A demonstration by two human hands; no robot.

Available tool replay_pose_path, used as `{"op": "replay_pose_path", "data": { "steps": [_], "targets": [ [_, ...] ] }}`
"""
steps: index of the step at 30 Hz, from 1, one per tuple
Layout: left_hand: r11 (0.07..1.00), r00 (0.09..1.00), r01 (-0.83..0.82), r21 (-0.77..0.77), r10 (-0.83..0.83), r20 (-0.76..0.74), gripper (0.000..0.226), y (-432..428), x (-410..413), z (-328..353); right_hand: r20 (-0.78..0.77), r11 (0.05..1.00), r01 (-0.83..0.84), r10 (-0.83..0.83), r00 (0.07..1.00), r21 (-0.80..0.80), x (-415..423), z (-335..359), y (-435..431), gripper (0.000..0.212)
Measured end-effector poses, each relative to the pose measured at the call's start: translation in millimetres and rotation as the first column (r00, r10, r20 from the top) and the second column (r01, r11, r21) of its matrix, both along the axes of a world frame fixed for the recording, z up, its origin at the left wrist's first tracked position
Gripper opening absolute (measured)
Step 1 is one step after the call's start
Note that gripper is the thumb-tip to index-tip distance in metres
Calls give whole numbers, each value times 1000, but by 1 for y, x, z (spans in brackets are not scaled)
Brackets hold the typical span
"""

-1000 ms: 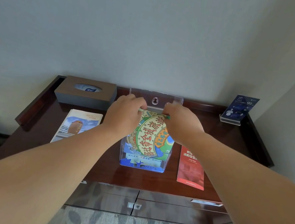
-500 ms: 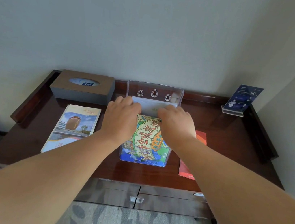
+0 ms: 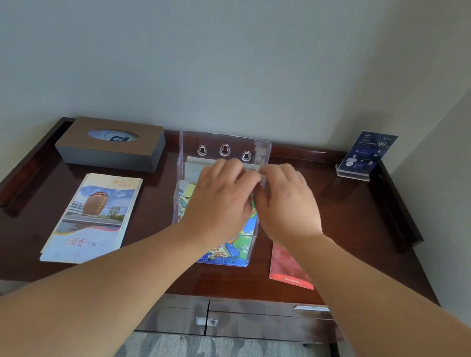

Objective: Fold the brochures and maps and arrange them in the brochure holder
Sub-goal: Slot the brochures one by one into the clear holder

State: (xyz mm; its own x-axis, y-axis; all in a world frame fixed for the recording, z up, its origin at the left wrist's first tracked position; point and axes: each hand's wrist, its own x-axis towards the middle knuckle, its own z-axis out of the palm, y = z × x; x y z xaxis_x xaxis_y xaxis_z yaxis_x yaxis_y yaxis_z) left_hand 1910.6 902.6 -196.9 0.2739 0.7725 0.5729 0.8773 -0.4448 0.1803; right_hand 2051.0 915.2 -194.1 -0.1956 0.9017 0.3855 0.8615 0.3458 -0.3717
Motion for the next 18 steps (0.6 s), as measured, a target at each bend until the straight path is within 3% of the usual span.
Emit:
{"op": "replay_pose_path", "data": {
  "steps": [4, 8, 13, 18],
  "targets": [
    [992, 989, 118, -45, -113, 100, 25, -2, 48, -2, -94, 985, 127, -139, 986, -119, 46, -6, -5, 21],
    [924, 986, 157, -349, -127, 107, 25, -2, 94, -31, -41, 879, 280, -320, 947, -387, 85, -28, -8, 31],
    [742, 997, 36, -669, 22, 78, 36, 6, 125, -80, -2, 703, 295, -389, 921, -647, 114, -63, -8, 28],
    [545, 949, -95, -833, 301, 89, 42, 24, 134, -106, -189, 549, 189, -559, 808, -814, 122, -86, 3, 29]
  ]
}}
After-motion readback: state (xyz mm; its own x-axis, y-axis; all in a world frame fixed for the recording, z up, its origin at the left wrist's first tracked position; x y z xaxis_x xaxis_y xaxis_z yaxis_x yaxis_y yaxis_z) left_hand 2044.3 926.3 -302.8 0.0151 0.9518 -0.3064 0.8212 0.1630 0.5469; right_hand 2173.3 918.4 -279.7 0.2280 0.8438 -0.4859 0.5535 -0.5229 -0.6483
